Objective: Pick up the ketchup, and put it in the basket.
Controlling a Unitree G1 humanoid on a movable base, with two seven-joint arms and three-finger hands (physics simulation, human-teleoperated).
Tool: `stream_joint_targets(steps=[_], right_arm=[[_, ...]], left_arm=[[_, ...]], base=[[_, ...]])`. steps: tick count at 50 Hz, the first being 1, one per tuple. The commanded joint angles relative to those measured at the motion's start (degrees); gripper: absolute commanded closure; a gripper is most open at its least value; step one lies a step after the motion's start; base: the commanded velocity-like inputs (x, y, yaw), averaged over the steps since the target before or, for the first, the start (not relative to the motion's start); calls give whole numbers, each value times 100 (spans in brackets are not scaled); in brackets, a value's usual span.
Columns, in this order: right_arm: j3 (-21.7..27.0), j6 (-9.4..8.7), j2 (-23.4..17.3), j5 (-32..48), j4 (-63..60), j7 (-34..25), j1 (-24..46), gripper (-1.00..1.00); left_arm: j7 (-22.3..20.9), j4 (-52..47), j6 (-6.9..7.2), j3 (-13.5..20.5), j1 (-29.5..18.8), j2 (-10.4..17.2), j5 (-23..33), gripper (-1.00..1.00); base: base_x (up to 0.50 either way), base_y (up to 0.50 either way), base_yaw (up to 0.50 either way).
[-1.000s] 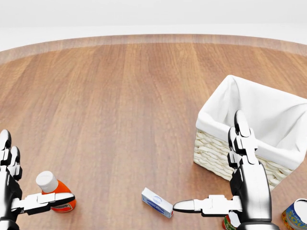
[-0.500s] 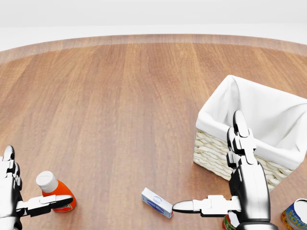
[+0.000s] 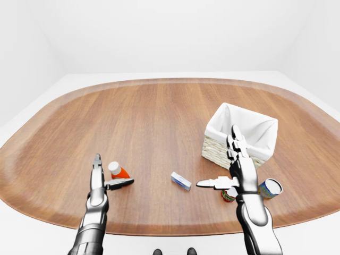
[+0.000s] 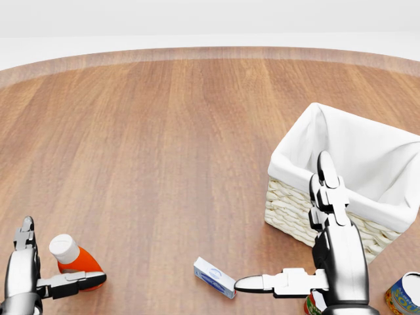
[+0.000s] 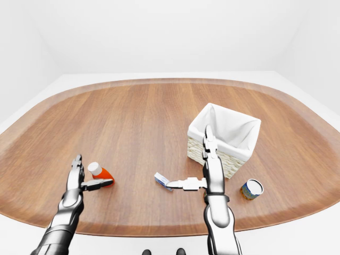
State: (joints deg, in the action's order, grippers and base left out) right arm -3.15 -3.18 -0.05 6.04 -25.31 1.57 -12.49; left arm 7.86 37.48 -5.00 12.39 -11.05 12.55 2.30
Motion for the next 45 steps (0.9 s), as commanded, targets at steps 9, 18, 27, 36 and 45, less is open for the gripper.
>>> stream_joint_targets(steps=[9,18,27,36,45], right_arm=[[0,32,-1,26,108,13,51,-100],[-9,40,-3,39,116,12,45,-100],[-10,61,-3,59,200,16,79,-100],[-32,70,-5,92,194,16,60,-100],[-34,33,-6,99,155,10,59,-100]], left_arm=[[144,813,0,-212,-319,34,37,-100],[101,828,0,-217,-259,14,42,93],[150,954,0,-276,-262,-12,132,91],[157,667,0,-333,-132,-63,237,91],[-81,-1244,0,-320,344,-310,447,91]], base=[[0,0,0],[0,0,0],[0,0,0],[0,0,0],[0,0,0]])
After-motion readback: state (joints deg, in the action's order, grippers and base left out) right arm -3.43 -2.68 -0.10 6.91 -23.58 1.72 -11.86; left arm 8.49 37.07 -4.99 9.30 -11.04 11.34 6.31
